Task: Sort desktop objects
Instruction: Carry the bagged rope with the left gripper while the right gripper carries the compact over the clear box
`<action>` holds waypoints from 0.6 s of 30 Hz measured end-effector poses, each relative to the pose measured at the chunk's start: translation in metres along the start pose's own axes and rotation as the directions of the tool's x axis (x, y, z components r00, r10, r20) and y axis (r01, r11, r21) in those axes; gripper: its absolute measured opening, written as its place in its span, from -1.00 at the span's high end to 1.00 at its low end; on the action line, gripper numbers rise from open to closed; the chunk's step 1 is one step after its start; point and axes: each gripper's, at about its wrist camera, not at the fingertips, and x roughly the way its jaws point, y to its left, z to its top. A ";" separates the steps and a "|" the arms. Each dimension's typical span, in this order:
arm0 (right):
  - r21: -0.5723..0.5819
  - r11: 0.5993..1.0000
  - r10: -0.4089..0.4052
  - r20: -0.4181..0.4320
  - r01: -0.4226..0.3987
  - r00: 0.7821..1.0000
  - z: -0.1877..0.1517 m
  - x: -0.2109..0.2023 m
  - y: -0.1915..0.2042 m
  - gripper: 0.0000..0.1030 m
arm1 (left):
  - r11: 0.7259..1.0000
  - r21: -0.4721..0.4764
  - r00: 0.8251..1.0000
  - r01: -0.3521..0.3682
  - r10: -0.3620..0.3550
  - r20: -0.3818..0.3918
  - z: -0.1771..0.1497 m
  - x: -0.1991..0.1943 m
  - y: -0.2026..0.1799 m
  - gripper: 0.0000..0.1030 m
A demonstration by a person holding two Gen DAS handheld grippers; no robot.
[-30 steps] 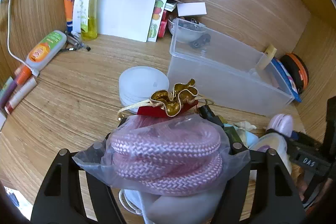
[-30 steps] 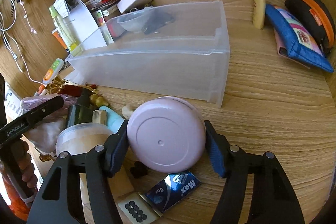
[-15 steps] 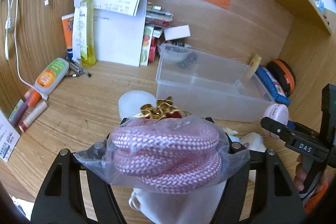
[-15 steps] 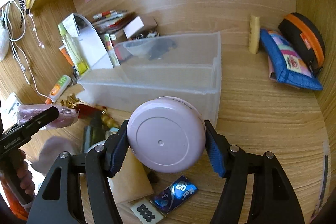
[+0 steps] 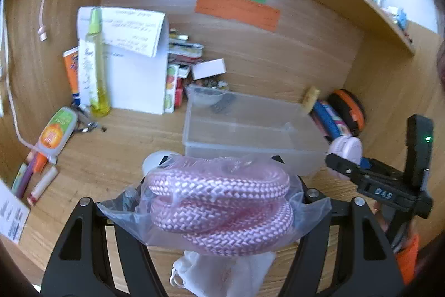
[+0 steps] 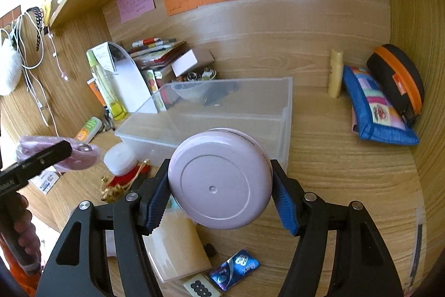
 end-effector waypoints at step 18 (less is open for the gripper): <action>-0.064 0.997 -0.045 0.046 0.048 0.998 0.044 -0.004 -0.002 -0.22 | 0.993 0.114 1.000 0.004 -0.001 -0.031 0.058 0.035 0.000 -0.33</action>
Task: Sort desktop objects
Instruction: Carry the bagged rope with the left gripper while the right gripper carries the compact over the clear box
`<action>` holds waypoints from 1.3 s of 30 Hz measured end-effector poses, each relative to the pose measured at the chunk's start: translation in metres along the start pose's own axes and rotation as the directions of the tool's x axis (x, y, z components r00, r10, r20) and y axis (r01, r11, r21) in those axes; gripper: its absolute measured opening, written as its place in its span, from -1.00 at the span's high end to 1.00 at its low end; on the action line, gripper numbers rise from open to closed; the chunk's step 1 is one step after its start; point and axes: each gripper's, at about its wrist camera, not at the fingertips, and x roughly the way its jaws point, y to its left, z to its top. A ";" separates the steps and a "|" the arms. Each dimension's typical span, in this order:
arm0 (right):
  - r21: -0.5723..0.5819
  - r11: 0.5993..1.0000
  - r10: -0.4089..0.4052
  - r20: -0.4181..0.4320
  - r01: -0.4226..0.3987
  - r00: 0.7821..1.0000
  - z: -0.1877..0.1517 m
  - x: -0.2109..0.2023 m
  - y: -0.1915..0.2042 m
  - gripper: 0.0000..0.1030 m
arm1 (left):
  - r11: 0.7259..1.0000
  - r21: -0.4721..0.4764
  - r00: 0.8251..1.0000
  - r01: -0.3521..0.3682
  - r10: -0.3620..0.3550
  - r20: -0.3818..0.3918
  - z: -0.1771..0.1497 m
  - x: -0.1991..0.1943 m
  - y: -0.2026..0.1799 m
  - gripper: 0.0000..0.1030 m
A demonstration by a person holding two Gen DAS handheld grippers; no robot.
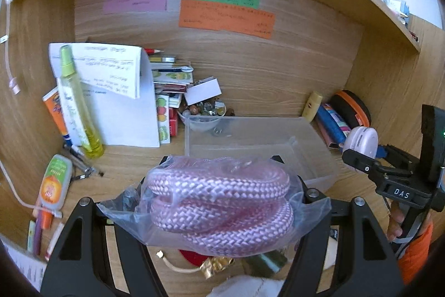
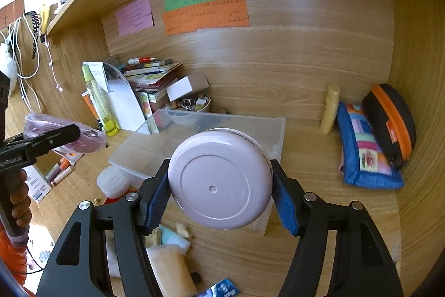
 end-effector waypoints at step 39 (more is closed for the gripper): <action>-0.171 0.985 -0.048 -0.385 -0.021 0.922 0.025 0.160 -0.003 -0.22 | 0.980 0.193 0.938 0.058 0.013 -0.347 0.026 0.178 -0.024 -0.33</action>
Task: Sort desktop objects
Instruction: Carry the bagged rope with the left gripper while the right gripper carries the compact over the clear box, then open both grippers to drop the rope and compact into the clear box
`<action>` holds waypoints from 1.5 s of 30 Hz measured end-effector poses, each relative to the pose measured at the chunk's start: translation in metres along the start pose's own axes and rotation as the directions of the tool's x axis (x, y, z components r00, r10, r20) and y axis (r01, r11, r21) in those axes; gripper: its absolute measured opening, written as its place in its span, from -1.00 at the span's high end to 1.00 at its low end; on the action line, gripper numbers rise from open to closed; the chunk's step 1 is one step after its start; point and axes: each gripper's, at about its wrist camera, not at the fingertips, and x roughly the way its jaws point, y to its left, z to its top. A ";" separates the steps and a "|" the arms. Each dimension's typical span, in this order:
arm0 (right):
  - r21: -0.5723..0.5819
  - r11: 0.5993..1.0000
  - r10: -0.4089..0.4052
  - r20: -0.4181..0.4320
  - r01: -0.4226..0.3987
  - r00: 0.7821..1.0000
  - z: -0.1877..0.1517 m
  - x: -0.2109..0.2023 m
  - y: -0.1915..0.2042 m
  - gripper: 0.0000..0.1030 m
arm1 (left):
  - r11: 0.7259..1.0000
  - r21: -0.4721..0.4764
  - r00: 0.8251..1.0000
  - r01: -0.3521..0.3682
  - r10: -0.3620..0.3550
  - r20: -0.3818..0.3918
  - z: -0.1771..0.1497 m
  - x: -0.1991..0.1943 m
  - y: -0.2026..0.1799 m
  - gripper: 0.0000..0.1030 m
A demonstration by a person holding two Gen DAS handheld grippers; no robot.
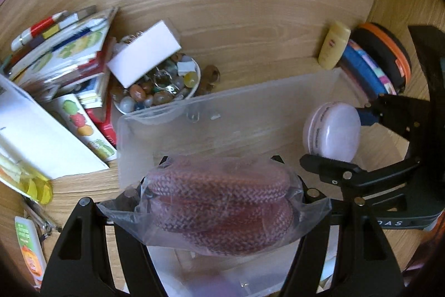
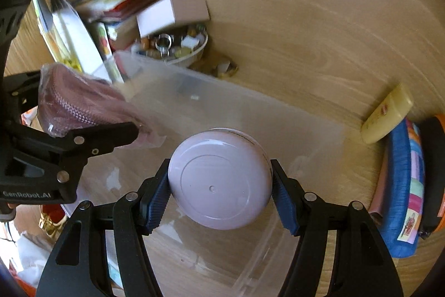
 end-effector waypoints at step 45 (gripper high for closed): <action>0.040 0.994 -0.107 0.194 0.101 0.975 -0.001 -0.113 0.003 -0.62 | 0.997 0.055 0.981 -0.058 0.047 0.189 -0.019 -0.099 -0.015 -0.87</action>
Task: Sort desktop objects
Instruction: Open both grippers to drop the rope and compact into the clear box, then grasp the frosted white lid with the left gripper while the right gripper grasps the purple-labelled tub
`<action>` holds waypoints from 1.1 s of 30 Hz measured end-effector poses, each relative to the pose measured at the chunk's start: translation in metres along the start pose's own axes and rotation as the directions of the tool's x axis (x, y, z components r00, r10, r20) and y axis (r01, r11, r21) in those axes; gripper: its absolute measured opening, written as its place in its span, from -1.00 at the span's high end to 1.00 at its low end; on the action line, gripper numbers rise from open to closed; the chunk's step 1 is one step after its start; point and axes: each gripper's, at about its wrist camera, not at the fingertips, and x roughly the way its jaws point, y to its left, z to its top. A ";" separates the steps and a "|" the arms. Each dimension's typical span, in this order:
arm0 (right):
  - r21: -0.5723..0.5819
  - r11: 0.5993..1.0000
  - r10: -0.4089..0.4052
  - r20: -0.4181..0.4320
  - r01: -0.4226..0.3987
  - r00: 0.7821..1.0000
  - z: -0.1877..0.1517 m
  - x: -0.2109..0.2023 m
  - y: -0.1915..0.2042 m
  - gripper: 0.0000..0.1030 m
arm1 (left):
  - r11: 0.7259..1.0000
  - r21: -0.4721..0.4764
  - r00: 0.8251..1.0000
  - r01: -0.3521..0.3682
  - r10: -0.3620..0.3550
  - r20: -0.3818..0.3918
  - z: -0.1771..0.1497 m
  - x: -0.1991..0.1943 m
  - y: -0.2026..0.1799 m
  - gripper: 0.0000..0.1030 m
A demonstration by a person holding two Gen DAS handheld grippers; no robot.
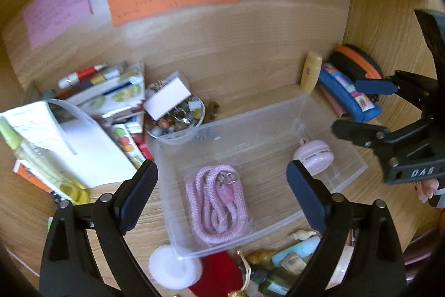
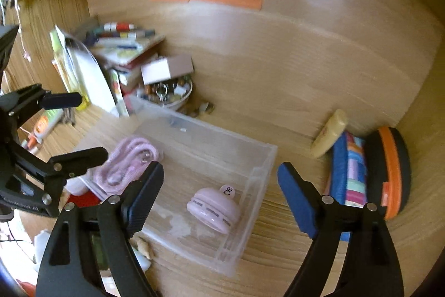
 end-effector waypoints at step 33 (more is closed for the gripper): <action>-0.041 0.972 0.225 -0.114 -0.230 0.968 -0.131 -0.011 0.065 -0.87 | 0.975 -0.222 0.978 -0.018 -0.029 -0.207 -0.136 0.006 0.062 -0.92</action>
